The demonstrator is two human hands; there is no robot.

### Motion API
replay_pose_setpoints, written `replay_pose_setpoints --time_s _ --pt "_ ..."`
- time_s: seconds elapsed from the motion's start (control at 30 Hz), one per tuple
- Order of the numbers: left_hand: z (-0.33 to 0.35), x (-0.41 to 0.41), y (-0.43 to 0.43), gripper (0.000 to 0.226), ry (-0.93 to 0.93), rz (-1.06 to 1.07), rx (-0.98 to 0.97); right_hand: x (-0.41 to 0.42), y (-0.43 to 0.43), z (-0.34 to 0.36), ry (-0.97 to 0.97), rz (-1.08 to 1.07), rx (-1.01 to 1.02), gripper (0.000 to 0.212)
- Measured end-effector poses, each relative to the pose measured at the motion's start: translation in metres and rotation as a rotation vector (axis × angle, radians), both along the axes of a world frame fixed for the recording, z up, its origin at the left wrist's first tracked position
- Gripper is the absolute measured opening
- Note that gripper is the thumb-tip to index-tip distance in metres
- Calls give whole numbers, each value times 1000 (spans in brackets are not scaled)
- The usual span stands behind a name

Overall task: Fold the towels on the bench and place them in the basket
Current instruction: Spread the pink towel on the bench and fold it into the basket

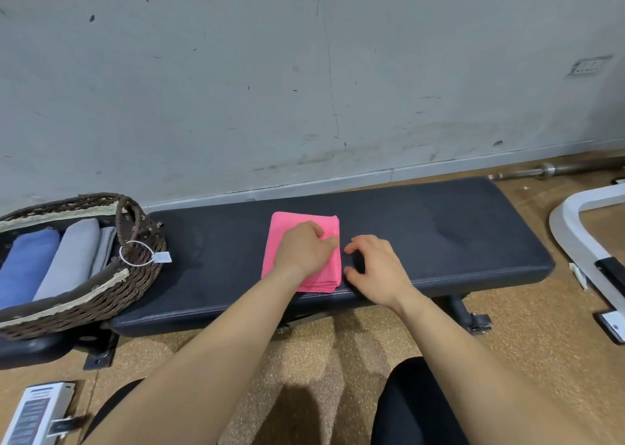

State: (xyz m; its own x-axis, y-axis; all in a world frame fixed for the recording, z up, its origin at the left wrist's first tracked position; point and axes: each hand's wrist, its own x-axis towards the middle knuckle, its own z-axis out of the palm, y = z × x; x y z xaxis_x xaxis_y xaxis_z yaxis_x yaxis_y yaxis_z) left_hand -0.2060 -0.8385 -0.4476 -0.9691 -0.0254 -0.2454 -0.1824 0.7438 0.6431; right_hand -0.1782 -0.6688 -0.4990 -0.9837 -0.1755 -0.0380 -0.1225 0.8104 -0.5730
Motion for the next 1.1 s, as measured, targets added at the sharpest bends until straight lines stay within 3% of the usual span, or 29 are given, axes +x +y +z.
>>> replay_pose_setpoints --time_s 0.1,0.2,0.4,0.7,0.77,0.87,0.93,1.0,1.1 --pt "10 1 -19 21 211 30 -33 -6 -17 17 166 -140 -129 33" --pt "1 2 -38 33 371 -86 -229 -17 -45 28 248 33 -16 50" --pt "-40 6 -62 61 214 -395 -582 -29 -56 5 -7 236 358 67" --pt "-62 -1 -74 65 130 -425 -479 -28 -47 -12 -37 247 463 72" --pt "-58 -1 -77 64 113 -411 -372 -30 -48 -3 -27 270 526 73" --pt "-52 6 -83 56 238 -178 -142 -34 -47 14 75 364 500 72" --pt "-44 12 -84 53 278 45 -140 -38 -44 21 84 444 436 67" --pt "-36 13 -83 54 136 187 -177 -41 -42 25 59 485 414 63" --pt "-26 3 -81 42 -106 230 -124 -43 -44 27 41 491 410 61"
